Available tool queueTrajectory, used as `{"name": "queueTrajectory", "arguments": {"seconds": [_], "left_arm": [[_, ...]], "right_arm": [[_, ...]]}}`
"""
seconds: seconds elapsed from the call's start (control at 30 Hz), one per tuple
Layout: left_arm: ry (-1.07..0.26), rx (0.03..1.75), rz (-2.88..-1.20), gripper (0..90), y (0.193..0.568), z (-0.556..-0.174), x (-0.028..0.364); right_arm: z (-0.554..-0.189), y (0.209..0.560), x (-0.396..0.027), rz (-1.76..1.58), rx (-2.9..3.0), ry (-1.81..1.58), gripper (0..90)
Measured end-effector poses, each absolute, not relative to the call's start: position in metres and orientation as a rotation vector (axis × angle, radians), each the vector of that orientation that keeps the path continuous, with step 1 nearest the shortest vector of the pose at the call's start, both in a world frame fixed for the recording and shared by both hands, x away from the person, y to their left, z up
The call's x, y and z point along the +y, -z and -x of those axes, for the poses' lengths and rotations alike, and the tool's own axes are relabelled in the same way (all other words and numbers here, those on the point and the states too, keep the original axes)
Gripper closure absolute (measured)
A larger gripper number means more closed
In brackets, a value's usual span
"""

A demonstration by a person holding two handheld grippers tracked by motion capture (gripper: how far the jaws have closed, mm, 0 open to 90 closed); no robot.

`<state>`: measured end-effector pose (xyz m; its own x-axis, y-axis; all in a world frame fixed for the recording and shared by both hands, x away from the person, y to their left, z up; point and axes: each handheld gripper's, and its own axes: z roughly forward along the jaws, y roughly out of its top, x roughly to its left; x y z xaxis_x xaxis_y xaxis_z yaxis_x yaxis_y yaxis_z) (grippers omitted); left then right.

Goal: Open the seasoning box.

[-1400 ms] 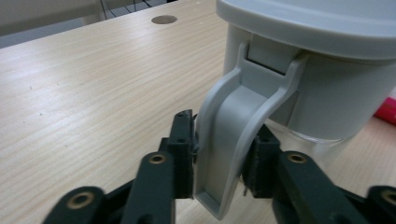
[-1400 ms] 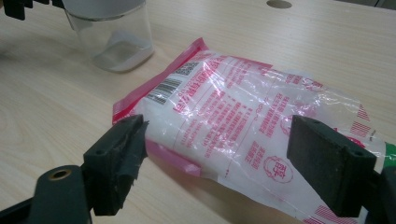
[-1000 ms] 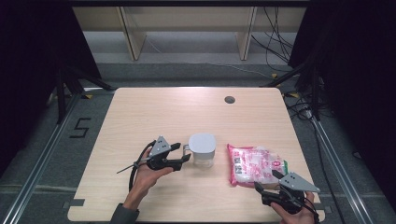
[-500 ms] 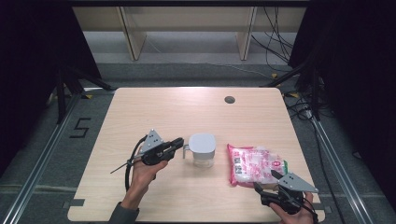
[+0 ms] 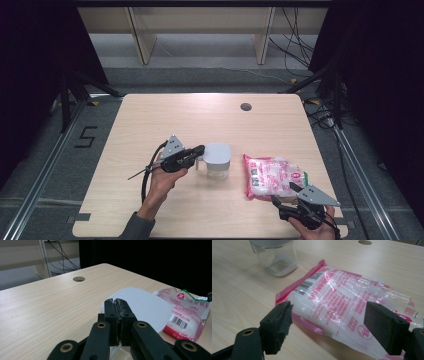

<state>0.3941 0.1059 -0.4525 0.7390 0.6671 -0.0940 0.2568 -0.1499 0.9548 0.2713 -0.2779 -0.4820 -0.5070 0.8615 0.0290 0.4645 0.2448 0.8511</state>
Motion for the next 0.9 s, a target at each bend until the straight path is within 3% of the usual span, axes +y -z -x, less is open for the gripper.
{"name": "queueTrajectory", "arguments": {"seconds": [0.2,0.4,0.53,0.9], "left_arm": [[-0.384,0.755,-1.709,86.7,0.454,-0.395,0.109],[-0.39,0.762,-1.703,86.5,0.454,-0.395,0.108],[-0.402,0.748,-1.714,86.3,0.454,-0.395,0.109],[-0.4,0.742,-1.707,85.7,0.456,-0.395,0.111]], "right_arm": [[-0.276,0.481,-0.277,-1.159,2.05,-1.216,23.2],[-0.283,0.476,-0.263,-1.156,1.989,-1.306,16.8],[-0.294,0.471,-0.242,-1.038,2.057,-1.301,32.7],[-0.331,0.465,-0.214,-0.999,2.087,-1.418,61.3]]}}
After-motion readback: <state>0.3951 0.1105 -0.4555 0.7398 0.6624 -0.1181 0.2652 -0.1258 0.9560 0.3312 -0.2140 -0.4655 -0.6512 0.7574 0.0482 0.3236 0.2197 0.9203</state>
